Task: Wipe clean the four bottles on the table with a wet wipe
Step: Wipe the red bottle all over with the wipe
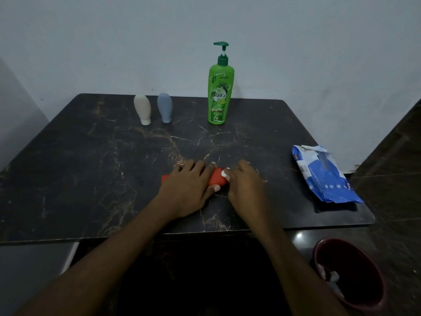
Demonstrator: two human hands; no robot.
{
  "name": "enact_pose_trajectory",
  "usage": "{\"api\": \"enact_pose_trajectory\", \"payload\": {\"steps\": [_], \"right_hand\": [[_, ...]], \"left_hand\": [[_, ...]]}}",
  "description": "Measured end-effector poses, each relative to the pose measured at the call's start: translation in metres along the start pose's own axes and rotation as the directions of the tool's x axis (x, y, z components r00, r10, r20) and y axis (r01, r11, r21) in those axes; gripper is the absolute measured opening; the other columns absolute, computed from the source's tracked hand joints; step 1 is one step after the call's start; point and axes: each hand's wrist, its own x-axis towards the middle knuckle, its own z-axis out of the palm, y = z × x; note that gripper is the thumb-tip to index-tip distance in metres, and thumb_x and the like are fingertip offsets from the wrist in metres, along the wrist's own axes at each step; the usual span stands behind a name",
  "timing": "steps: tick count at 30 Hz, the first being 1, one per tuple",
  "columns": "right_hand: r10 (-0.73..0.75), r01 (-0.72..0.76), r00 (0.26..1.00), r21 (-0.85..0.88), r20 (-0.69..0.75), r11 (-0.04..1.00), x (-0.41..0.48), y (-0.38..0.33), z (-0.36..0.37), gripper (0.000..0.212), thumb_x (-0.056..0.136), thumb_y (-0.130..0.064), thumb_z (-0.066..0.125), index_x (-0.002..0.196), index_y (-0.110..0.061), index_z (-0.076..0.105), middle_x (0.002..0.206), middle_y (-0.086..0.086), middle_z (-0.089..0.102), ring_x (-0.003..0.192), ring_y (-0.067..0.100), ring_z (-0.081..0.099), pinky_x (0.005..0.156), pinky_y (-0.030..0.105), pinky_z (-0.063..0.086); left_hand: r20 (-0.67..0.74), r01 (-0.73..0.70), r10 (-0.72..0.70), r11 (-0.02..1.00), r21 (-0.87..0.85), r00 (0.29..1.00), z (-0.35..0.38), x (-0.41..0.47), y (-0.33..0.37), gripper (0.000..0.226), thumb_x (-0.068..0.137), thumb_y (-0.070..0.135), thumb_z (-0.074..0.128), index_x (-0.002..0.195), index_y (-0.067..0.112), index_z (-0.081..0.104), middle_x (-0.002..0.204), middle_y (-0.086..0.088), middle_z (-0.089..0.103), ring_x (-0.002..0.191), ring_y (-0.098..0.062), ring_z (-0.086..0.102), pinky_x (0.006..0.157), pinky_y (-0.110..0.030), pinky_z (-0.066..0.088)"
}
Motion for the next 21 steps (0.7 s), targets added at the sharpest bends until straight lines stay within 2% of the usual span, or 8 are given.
{"api": "enact_pose_trajectory", "payload": {"steps": [4, 6, 8, 10, 13, 17, 19, 21], "right_hand": [[0.154, -0.136, 0.963, -0.093, 0.221, 0.986, 0.054, -0.015, -0.009, 0.012, 0.092, -0.019, 0.062, 0.098, -0.010, 0.066, 0.103, 0.007, 0.062, 0.095, 0.023, 0.061, 0.079, 0.033, 0.047], [0.157, -0.133, 0.941, -0.098, 0.301, 0.986, 0.071, -0.021, -0.015, 0.009, 0.091, -0.018, 0.060, 0.087, -0.010, 0.063, 0.094, 0.010, 0.068, 0.087, 0.026, 0.065, 0.074, 0.035, 0.050], [0.120, -0.092, 0.943, -0.102, 0.311, 0.991, 0.069, -0.022, -0.021, 0.009, 0.091, -0.016, 0.059, 0.084, -0.012, 0.059, 0.091, 0.008, 0.064, 0.088, 0.026, 0.064, 0.072, 0.034, 0.048], [0.095, -0.069, 0.956, -0.100, 0.277, 0.993, 0.052, -0.018, -0.024, 0.007, 0.094, -0.018, 0.060, 0.093, -0.012, 0.062, 0.098, 0.007, 0.058, 0.094, 0.024, 0.061, 0.076, 0.032, 0.045], [0.009, 0.001, 0.996, -0.110, 0.090, 0.994, 0.009, -0.004, -0.010, 0.012, 0.092, -0.021, 0.064, 0.101, -0.015, 0.069, 0.097, 0.000, 0.048, 0.088, 0.019, 0.057, 0.071, 0.027, 0.038], [0.034, -0.014, 0.987, 0.124, -0.158, 0.992, -0.020, 0.004, 0.012, 0.014, 0.095, -0.013, 0.061, 0.100, -0.011, 0.074, 0.084, -0.008, 0.042, 0.067, 0.009, 0.044, 0.065, 0.019, 0.030], [0.009, 0.013, 0.983, 0.119, -0.186, 0.993, -0.010, 0.004, 0.013, 0.013, 0.094, -0.011, 0.062, 0.101, -0.010, 0.073, 0.085, -0.005, 0.048, 0.069, 0.008, 0.044, 0.066, 0.020, 0.032], [-0.003, 0.013, 0.994, 0.084, -0.109, 0.996, 0.009, 0.002, 0.011, 0.011, 0.093, -0.015, 0.063, 0.100, -0.012, 0.071, 0.092, 0.000, 0.052, 0.078, 0.015, 0.052, 0.070, 0.028, 0.042]], "left_hand": [[-0.048, 0.044, -0.042, 0.998, 0.044, 0.998, 0.002, -0.002, 0.007, 0.073, 0.100, 0.068, 0.018, 0.150, 0.020, 0.038, 0.132, -0.005, 0.052, 0.115, -0.024, 0.051, 0.099, -0.046, 0.044], [-0.060, 0.060, -0.056, 0.996, 0.063, 0.997, 0.003, -0.003, 0.009, 0.073, 0.099, 0.069, 0.020, 0.147, 0.018, 0.041, 0.129, -0.006, 0.053, 0.112, -0.025, 0.051, 0.096, -0.046, 0.044], [-0.060, 0.077, -0.074, 0.995, 0.066, 0.995, 0.003, -0.003, 0.009, 0.074, 0.098, 0.071, 0.022, 0.143, 0.017, 0.044, 0.127, -0.007, 0.053, 0.110, -0.025, 0.051, 0.094, -0.046, 0.044], [-0.055, 0.090, -0.087, 0.994, 0.067, 0.995, 0.003, -0.002, 0.009, 0.075, 0.096, 0.072, 0.023, 0.141, 0.017, 0.046, 0.126, -0.007, 0.052, 0.108, -0.025, 0.051, 0.093, -0.046, 0.043], [-0.064, 0.098, -0.094, 0.994, 0.054, 0.994, 0.003, 0.001, 0.009, 0.072, 0.095, 0.074, 0.026, 0.132, 0.018, 0.050, 0.120, -0.005, 0.052, 0.105, -0.023, 0.050, 0.091, -0.044, 0.043], [-0.074, 0.122, -0.120, 0.992, 0.023, 0.990, 0.003, 0.009, 0.007, 0.068, 0.090, 0.077, 0.033, 0.120, 0.019, 0.051, 0.114, -0.004, 0.053, 0.102, -0.021, 0.051, 0.087, -0.042, 0.044], [-0.067, 0.127, -0.126, 0.992, 0.014, 0.990, 0.002, 0.011, 0.005, 0.068, 0.087, 0.079, 0.035, 0.116, 0.019, 0.050, 0.113, -0.003, 0.052, 0.102, -0.021, 0.050, 0.087, -0.042, 0.045], [-0.094, 0.122, -0.120, 0.992, 0.018, 0.988, 0.001, 0.012, 0.004, 0.068, 0.086, 0.079, 0.037, 0.114, 0.019, 0.048, 0.113, -0.003, 0.051, 0.101, -0.020, 0.049, 0.084, -0.041, 0.046]]}}
